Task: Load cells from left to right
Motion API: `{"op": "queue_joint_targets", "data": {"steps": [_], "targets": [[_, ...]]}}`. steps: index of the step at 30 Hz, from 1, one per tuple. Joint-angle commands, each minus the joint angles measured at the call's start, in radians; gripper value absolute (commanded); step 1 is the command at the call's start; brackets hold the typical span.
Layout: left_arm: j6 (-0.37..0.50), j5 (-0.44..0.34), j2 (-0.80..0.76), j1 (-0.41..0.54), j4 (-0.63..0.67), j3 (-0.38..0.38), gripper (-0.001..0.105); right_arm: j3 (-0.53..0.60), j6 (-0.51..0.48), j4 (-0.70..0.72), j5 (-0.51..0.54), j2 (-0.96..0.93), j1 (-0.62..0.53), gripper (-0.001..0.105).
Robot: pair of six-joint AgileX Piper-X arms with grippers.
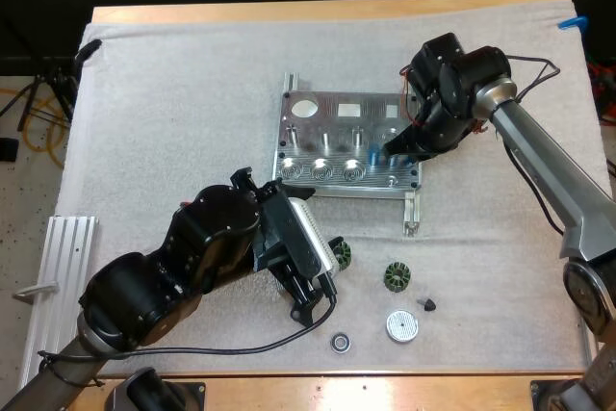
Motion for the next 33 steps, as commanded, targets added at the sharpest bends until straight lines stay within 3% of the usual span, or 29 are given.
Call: {"op": "queue_joint_targets", "data": {"steps": [1,33], "targets": [[-0.011,-0.018,-0.001,0.0,-0.008,-0.002,0.063,-0.008,-0.013,0.015,0.013,0.001,0.003,0.0],[-0.011,-0.018,-0.001,0.0,-0.008,-0.002,0.063,-0.008,0.024,-0.057,0.036,0.018,0.003,0.0]]}}
